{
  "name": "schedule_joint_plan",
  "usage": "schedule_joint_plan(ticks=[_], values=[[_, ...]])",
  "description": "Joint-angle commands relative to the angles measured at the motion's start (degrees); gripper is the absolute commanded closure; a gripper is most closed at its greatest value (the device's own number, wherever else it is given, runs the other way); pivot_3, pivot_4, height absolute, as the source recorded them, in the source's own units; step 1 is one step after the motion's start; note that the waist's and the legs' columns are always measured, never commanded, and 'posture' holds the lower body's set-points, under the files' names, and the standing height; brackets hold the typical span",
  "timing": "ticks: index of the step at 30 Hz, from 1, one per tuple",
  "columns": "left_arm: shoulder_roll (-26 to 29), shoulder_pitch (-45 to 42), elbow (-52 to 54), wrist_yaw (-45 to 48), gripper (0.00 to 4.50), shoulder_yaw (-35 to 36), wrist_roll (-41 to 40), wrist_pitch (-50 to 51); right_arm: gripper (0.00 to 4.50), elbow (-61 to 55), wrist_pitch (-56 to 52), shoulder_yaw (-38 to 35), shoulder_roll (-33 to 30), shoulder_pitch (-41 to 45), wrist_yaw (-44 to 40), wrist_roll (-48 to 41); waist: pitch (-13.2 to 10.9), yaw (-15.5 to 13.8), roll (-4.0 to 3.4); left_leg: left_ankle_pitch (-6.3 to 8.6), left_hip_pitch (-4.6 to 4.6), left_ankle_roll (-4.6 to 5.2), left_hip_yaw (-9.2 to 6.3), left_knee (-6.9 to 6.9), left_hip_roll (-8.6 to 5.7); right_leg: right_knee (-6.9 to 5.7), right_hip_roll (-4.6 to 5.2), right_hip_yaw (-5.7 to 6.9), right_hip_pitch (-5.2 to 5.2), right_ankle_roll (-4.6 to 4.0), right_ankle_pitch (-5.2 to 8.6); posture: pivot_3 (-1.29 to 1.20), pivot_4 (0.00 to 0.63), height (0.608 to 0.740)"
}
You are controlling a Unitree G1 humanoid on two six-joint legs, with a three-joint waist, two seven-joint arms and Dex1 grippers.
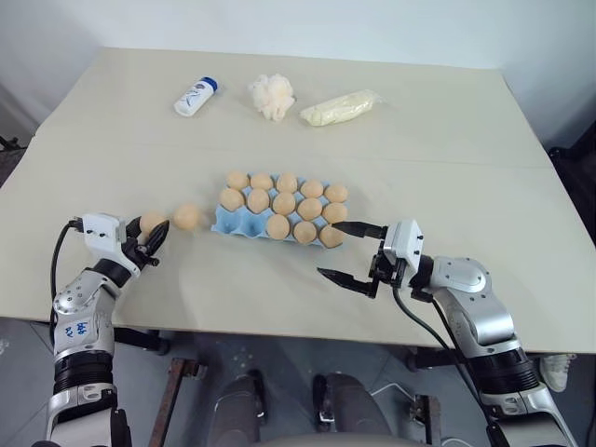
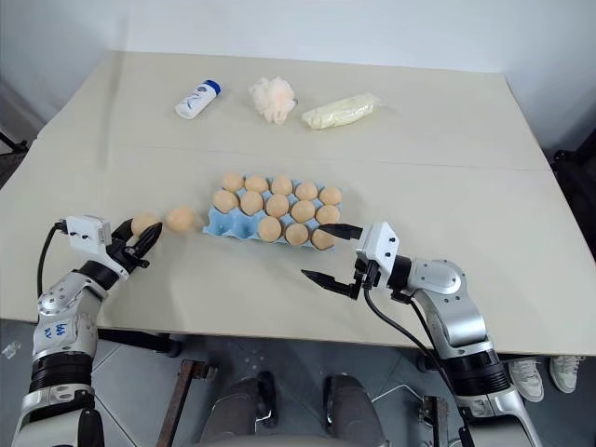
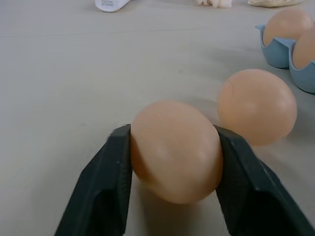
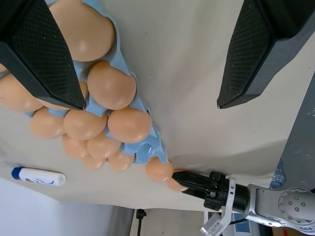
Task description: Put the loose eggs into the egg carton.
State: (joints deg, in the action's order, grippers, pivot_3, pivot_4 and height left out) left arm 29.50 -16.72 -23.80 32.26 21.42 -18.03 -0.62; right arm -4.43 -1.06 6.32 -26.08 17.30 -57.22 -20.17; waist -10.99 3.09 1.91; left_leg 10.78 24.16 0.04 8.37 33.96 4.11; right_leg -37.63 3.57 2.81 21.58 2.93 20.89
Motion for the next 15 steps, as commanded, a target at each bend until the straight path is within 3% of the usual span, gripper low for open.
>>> schedule_joint_plan(ticks=[1,4,9,15], values=[[0.76,2.68,7.74,2.74,2.63,3.31,-4.50,-2.85,0.00,-2.39,1.18,-1.07,-0.30,-0.77,0.44,-0.14,0.00,0.05,0.00,0.00,0.00,0.00,0.00,-0.01,0.01,0.00,0.00,0.00,0.00,0.00,0.00,0.00,0.150,0.740],[1.95,5.88,16.68,4.93,2.63,3.34,-6.84,-1.02,0.00,-3.28,0.85,-1.44,-0.63,-1.65,0.84,-0.36,0.00,0.01,0.00,0.01,0.00,-0.01,-0.01,-0.04,0.02,0.01,-0.01,0.02,0.01,0.00,0.00,0.00,0.150,0.740],[2.39,4.60,24.94,10.18,2.63,-6.67,-5.15,2.86,0.00,-4.49,0.40,-3.12,-2.13,-3.49,2.08,-0.37,0.00,-0.84,-0.04,0.00,-0.02,-0.05,0.00,-0.04,-0.04,0.04,0.03,-0.01,-0.04,0.00,0.00,0.00,0.150,0.740],[-2.25,-6.03,16.09,13.24,2.63,-17.32,-0.08,1.26,0.00,-7.69,-0.23,-8.40,-6.33,-9.42,3.62,-1.01,0.00,-1.74,-0.02,0.00,0.01,-0.02,0.05,-0.01,-0.08,0.20,0.11,-0.05,-0.07,0.03,-0.11,0.00,0.150,0.740]])
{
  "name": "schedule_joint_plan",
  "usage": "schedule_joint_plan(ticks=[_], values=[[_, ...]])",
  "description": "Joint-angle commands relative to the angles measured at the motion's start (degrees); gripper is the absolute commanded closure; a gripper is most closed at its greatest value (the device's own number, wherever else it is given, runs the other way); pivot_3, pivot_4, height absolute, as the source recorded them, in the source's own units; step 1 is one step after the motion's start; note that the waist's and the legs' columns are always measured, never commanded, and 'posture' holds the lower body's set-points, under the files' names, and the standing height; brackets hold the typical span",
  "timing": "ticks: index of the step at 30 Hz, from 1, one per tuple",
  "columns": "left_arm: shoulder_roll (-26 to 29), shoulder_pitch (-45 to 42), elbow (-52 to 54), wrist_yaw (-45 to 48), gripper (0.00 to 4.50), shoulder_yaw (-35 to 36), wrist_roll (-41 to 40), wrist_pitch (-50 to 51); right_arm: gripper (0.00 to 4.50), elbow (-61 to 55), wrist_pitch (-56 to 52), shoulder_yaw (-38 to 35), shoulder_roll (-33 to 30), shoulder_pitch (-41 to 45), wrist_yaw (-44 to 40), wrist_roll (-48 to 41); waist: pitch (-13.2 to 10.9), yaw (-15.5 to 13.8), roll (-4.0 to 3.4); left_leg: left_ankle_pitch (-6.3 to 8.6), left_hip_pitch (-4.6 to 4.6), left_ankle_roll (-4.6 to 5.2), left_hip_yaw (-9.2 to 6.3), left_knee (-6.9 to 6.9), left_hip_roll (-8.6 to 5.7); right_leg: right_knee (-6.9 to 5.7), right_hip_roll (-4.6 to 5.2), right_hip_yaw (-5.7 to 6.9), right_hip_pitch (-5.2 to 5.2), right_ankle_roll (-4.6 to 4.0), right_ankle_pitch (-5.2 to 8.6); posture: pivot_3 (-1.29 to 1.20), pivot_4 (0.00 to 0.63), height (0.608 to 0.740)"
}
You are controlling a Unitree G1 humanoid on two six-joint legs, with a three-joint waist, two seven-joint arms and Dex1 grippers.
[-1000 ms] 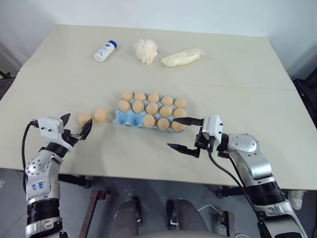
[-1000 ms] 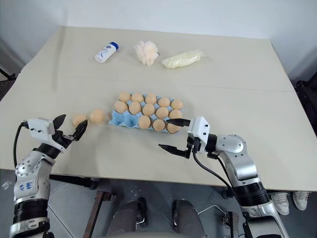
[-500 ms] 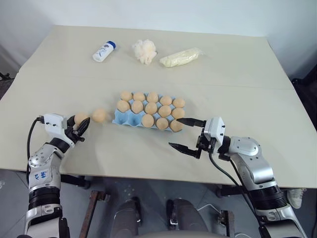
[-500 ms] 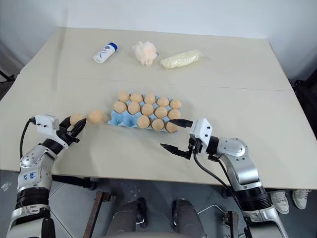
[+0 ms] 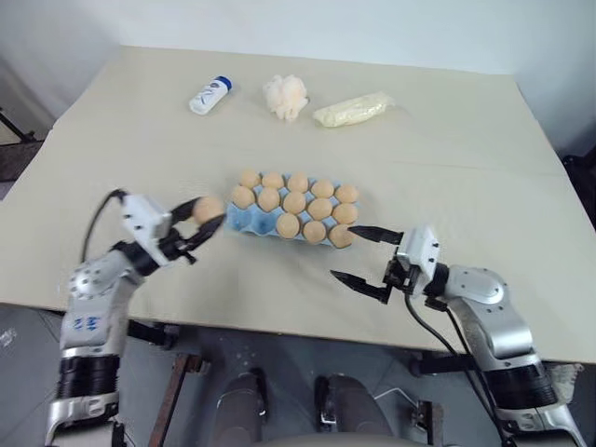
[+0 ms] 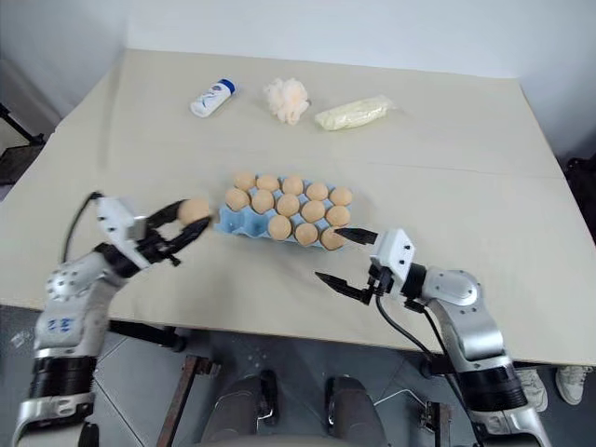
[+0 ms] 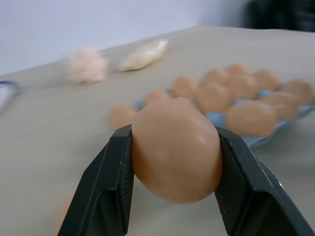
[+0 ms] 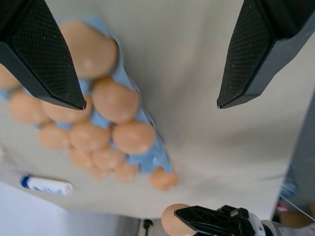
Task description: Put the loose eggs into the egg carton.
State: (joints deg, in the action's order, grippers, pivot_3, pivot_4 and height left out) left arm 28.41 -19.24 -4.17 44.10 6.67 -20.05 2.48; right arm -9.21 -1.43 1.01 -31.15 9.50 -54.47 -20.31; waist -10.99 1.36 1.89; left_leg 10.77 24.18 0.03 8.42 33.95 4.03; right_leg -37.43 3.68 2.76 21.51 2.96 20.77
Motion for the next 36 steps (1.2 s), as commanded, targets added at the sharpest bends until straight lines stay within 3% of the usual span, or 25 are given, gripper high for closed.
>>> schedule_joint_plan(ticks=[1,3,7,11,18,23,30,36], values=[[-1.84,-5.09,-5.79,1.61,2.63,-3.53,2.66,-1.83,0.00,-3.43,0.13,-3.67,-1.59,-2.41,1.28,-0.86,0.00,0.21,0.00,-0.01,0.01,0.03,0.00,-0.01,-0.01,0.01,0.00,0.01,0.00,0.00,0.00,0.00,0.150,0.740],[-2.95,-7.75,-9.96,1.80,2.63,-4.94,4.13,-2.52,0.00,-4.47,0.15,-4.48,-1.66,-3.59,2.37,-0.69,0.00,0.47,0.00,-0.06,0.01,0.12,0.03,-0.02,0.03,0.01,-0.08,-0.01,0.02,0.00,0.01,0.00,0.150,0.740],[-3.85,-10.71,-14.55,3.13,1.39,-6.03,5.28,-4.37,0.00,-5.88,0.12,-5.14,-0.85,-4.64,4.62,-0.70,0.00,0.73,0.00,-0.19,0.00,0.26,0.03,-0.03,0.19,-0.07,-0.33,0.01,0.09,-0.02,0.04,0.00,0.150,0.740],[-2.13,-9.53,-12.47,4.89,0.10,-4.21,3.94,-6.20,0.00,-7.52,-0.01,-4.14,-0.24,-6.14,5.90,-0.50,0.00,0.26,0.00,-0.21,0.00,0.22,0.02,0.01,0.20,-0.07,-0.35,0.01,0.07,-0.01,0.05,0.00,0.150,0.740],[4.93,-2.12,-3.96,5.94,0.05,5.33,-1.65,-4.46,0.00,-6.27,0.76,-3.39,0.34,-5.86,4.76,-0.81,0.00,0.64,0.00,-0.16,-0.03,0.16,0.02,0.03,0.19,-0.12,-0.27,-0.02,0.05,-0.02,0.06,0.00,0.150,0.740],[11.59,10.76,-3.09,6.06,0.05,15.95,-3.53,-3.23,0.00,-3.60,1.13,-0.93,0.33,-1.88,-0.31,-2.44,0.00,1.72,0.00,-0.05,-0.05,0.01,0.04,-0.03,0.18,-0.09,-0.20,-0.04,0.04,-0.04,0.07,0.00,0.150,0.740],[7.92,20.50,-5.18,-2.87,0.05,25.74,-4.47,-3.89,0.00,-1.82,2.29,1.55,0.98,2.19,-3.72,-2.15,-0.01,1.57,0.00,0.00,-0.01,-0.03,-0.07,-0.05,0.17,-0.03,-0.09,0.05,0.08,-0.11,0.10,0.00,0.150,0.740],[5.50,22.42,-3.35,-5.28,0.05,25.19,-4.37,-3.35,0.00,-0.80,4.24,2.30,2.55,4.02,-3.58,-1.13,-0.01,1.63,0.00,0.04,0.00,-0.05,-0.07,-0.22,0.15,0.10,-0.01,0.04,0.09,-0.19,0.12,0.00,0.150,0.740]])
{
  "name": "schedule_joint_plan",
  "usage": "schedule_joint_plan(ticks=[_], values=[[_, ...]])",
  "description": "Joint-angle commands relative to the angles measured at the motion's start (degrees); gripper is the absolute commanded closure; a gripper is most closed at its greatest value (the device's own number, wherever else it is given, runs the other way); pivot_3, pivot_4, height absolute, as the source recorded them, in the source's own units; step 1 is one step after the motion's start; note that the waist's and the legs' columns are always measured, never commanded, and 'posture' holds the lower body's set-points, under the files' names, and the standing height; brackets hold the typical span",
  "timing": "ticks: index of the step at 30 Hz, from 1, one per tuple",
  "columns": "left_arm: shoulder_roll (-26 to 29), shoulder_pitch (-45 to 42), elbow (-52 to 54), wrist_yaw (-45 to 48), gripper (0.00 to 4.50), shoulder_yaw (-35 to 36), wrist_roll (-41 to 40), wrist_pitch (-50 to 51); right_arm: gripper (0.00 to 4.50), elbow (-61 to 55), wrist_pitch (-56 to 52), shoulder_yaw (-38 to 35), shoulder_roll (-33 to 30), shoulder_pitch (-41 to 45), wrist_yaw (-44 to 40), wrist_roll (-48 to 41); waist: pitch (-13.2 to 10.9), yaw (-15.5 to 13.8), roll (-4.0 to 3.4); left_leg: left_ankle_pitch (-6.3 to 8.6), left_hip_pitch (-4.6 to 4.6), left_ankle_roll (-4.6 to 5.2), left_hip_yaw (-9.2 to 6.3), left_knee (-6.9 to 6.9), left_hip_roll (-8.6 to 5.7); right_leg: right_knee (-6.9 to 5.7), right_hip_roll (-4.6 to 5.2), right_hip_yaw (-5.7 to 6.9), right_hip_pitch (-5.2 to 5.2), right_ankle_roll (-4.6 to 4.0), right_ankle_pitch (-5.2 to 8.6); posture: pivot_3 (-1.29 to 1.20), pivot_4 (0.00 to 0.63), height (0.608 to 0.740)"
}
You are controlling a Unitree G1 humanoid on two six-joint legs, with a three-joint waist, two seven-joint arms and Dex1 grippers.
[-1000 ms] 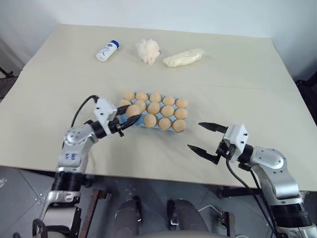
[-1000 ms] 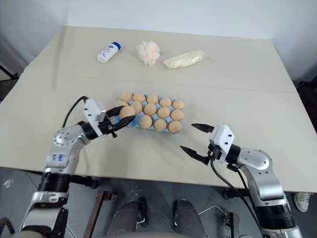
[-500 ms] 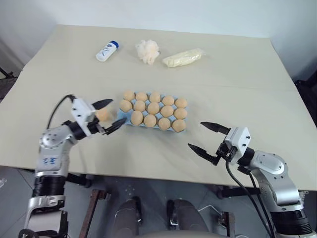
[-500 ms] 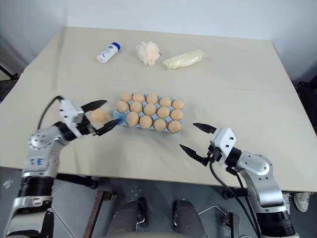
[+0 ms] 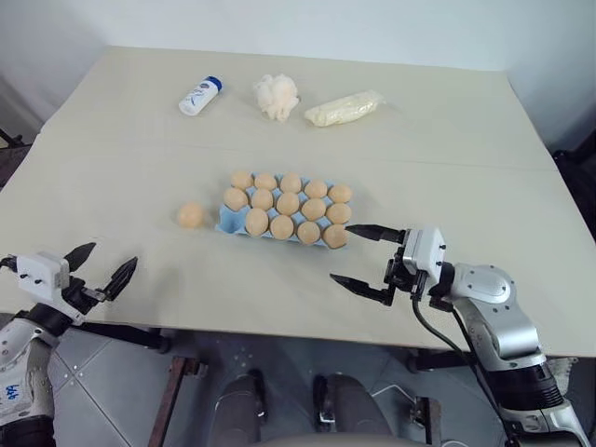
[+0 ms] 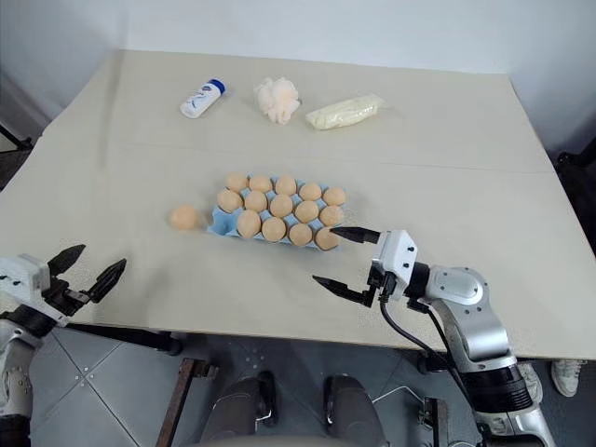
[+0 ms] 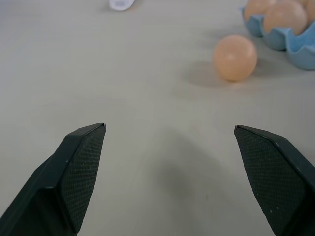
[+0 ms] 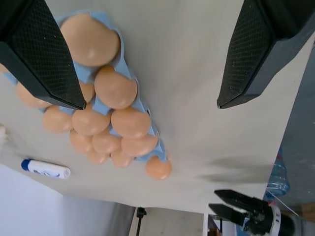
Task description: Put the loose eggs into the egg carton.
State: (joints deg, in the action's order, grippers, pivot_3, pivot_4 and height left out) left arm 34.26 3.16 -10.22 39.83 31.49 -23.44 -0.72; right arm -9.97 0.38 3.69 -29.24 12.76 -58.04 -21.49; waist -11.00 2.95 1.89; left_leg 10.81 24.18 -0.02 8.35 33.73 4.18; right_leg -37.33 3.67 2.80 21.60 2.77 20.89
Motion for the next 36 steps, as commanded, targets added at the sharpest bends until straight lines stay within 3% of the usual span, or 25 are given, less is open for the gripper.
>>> schedule_joint_plan(ticks=[1,5,11,21,24,30,32,36], values=[[-0.60,-0.17,2.97,-1.31,0.05,0.04,-0.89,0.09,0.00,0.11,2.92,-0.31,0.81,0.88,0.00,0.22,0.00,0.08,0.00,0.00,0.00,-0.01,0.00,-0.04,0.00,0.02,0.00,0.00,0.01,-0.01,0.00,0.00,0.150,0.740],[-0.80,-4.28,3.63,-1.63,0.05,-4.66,-0.65,4.64,0.00,0.26,2.88,-0.07,0.77,0.98,-0.06,0.20,0.00,-0.03,0.00,0.00,0.00,-0.03,0.02,-0.18,-0.02,0.06,-0.01,0.03,0.04,-0.04,0.02,0.00,0.150,0.740],[-3.07,-20.27,-5.10,-3.03,0.05,-12.78,3.22,4.28,0.00,-0.66,1.76,-0.30,0.29,0.75,0.61,0.24,0.02,-0.89,0.03,-0.03,0.01,-0.01,0.02,0.10,-0.03,-0.11,-0.07,0.09,0.00,0.02,-0.01,0.00,0.150,0.740],[-5.55,-30.92,-17.92,-3.92,0.05,-17.42,7.39,1.04,0.00,-3.05,0.46,-0.30,0.65,-0.85,3.08,0.32,0.02,-0.26,0.04,-0.22,-0.01,0.29,0.09,0.16,-0.01,-0.20,-0.19,0.05,0.01,0.13,-0.05,0.00,0.150,0.740],[-5.38,-31.80,-20.10,-5.33,0.65,-17.06,8.39,-0.69,0.00,-3.51,0.34,-0.54,0.57,-1.37,3.92,0.44,0.02,-0.24,0.04,-0.22,-0.01,0.29,0.11,0.20,-0.01,-0.20,-0.19,0.02,-0.01,0.14,-0.05,0.00,0.150,0.740],[-3.99,-30.40,-20.46,-5.20,2.54,-16.47,8.27,-0.65,0.00,-3.63,0.41,-0.57,0.48,-1.77,4.61,0.30,0.02,-0.44,0.04,-0.21,-0.01,0.25,0.10,0.26,-0.01,-0.29,-0.17,0.03,-0.02,0.14,-0.05,0.00,0.150,0.740],[-3.90,-29.53,-18.74,-4.43,2.83,-15.94,7.13,-0.76,0.00,-3.44,0.44,-0.51,0.56,-1.71,4.71,0.32,0.02,-0.35,0.04,-0.20,-0.02,0.23,0.10,0.26,-0.01,-0.29,-0.17,0.02,-0.01,0.14,-0.05,0.00,0.150,0.740],[-5.66,-28.38,-8.69,0.56,2.86,-14.46,-0.02,-0.13,0.00,-3.05,0.33,-0.49,0.50,-1.53,4.55,0.19,0.01,-0.50,0.05,-0.19,0.00,0.21,0.08,0.25,0.01,-0.29,-0.16,0.03,-0.01,0.14,-0.05,0.00,0.150,0.740]])
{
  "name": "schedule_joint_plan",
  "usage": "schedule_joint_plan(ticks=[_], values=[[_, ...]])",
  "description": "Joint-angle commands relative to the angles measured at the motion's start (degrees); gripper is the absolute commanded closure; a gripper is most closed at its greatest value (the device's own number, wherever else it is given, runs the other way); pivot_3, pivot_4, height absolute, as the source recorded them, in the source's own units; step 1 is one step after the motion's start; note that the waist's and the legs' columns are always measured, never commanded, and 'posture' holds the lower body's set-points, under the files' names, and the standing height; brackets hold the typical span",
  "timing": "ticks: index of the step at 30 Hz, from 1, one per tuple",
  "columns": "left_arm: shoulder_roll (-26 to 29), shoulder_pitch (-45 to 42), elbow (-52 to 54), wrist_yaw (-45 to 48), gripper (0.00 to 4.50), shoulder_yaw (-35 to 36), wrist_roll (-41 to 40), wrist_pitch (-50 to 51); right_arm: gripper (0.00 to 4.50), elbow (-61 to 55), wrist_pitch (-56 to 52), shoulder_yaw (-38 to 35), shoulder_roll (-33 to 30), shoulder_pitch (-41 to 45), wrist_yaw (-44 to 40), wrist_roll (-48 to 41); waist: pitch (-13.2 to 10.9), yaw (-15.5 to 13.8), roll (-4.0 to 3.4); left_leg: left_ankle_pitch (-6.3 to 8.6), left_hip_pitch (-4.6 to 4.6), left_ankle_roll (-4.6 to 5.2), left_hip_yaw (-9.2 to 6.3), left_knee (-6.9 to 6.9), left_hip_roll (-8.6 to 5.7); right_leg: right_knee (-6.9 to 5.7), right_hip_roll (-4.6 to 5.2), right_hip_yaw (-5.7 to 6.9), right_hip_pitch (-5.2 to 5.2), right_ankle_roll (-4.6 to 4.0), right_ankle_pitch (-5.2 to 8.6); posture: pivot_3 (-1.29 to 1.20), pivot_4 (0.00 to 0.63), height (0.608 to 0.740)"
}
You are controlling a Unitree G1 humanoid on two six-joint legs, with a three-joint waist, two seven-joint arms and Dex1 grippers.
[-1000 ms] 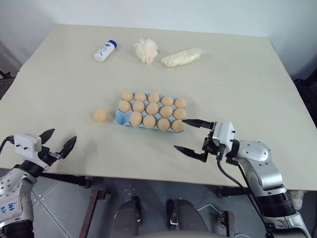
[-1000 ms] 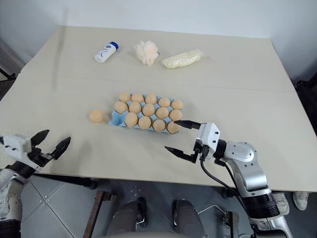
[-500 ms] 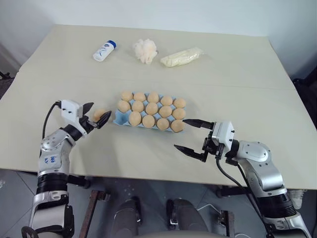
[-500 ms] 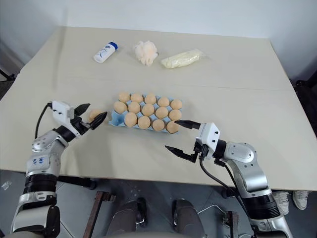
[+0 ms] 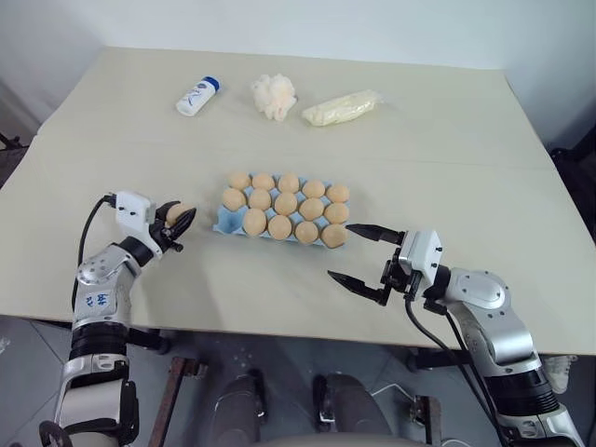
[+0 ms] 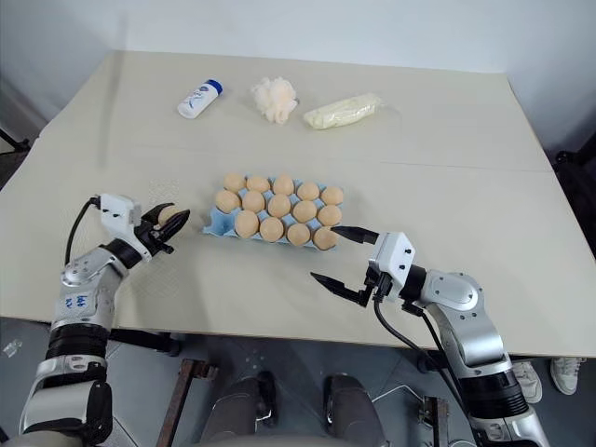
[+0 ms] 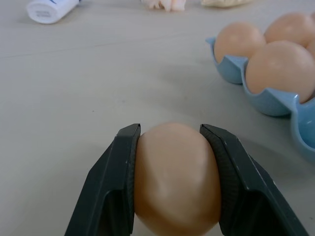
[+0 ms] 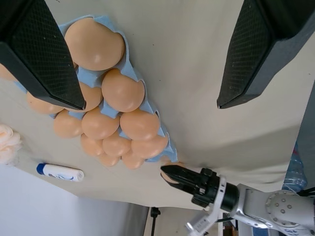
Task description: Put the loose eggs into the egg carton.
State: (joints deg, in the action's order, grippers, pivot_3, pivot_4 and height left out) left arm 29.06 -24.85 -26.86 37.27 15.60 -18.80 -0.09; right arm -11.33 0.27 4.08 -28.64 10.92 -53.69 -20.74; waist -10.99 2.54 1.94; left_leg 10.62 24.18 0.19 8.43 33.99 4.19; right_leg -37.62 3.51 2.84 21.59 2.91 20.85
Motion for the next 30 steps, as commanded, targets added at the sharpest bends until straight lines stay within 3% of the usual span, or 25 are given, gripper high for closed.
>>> schedule_joint_plan(ticks=[1,5,11,16,17,24,30], values=[[-0.76,-0.31,10.98,4.20,2.86,0.10,-5.19,0.24,0.00,-1.57,0.34,-0.83,-0.06,0.44,0.17,-0.57,0.00,-0.40,0.00,0.00,0.00,0.00,0.00,0.00,0.00,0.00,0.00,0.00,0.00,0.00,0.00,0.00,0.150,0.740],[-2.73,-0.29,15.84,6.79,2.86,-4.51,-5.56,3.76,0.00,-1.16,0.15,-0.33,0.31,0.97,0.23,-0.29,0.01,-1.04,-0.02,0.01,-0.03,-0.05,0.01,0.02,-0.06,0.00,0.04,0.00,-0.06,0.01,0.00,0.00,0.150,0.740],[-3.69,-1.00,10.99,8.58,2.86,-7.55,-3.05,3.78,0.00,-1.57,-0.16,-0.36,0.63,1.46,0.95,-0.07,0.01,-0.58,-0.02,-0.02,-0.05,0.00,0.02,0.06,-0.05,-0.01,0.00,-0.04,-0.06,0.04,-0.04,0.00,0.150,0.740],[-2.46,-2.51,8.27,8.44,1.26,-6.09,-2.22,1.41,0.00,-2.49,-0.41,-0.74,0.29,0.97,1.67,-0.22,0.01,-0.84,-0.01,-0.10,-0.01,0.10,-0.01,0.05,-0.03,-0.01,-0.02,-0.02,-0.02,0.03,-0.03,0.00,0.150,0.740],[-1.79,-2.27,8.77,8.62,0.99,-5.61,-2.30,1.26,0.00,-2.80,-0.50,-0.75,0.20,0.79,1.76,-0.26,0.01,-0.86,-0.01,-0.09,0.00,0.11,0.00,0.06,-0.04,0.00,0.00,-0.02,-0.02,0.03,-0.03,0.00,0.150,0.740],[9.10,6.04,17.14,18.25,0.99,-2.98,-4.94,4.33,0.00,-4.90,-2.21,-3.43,-2.85,-1.70,1.12,-1.76,0.00,-0.40,-0.02,0.00,-0.03,-0.04,0.00,-0.06,-0.01,0.03,0.00,-0.04,-0.01,0.00,-0.01,0.00,0.150,0.740],[16.11,12.19,14.79,22.95,0.99,-0.55,-3.72,2.23,0.00,-3.18,-2.84,-5.98,-5.77,-2.60,-0.33,-2.72,-0.01,-0.45,-0.04,0.11,-0.03,-0.20,-0.02,-0.15,-0.01,0.14,0.08,-0.03,0.02,-0.11,0.04,0.00,0.150,0.740]])
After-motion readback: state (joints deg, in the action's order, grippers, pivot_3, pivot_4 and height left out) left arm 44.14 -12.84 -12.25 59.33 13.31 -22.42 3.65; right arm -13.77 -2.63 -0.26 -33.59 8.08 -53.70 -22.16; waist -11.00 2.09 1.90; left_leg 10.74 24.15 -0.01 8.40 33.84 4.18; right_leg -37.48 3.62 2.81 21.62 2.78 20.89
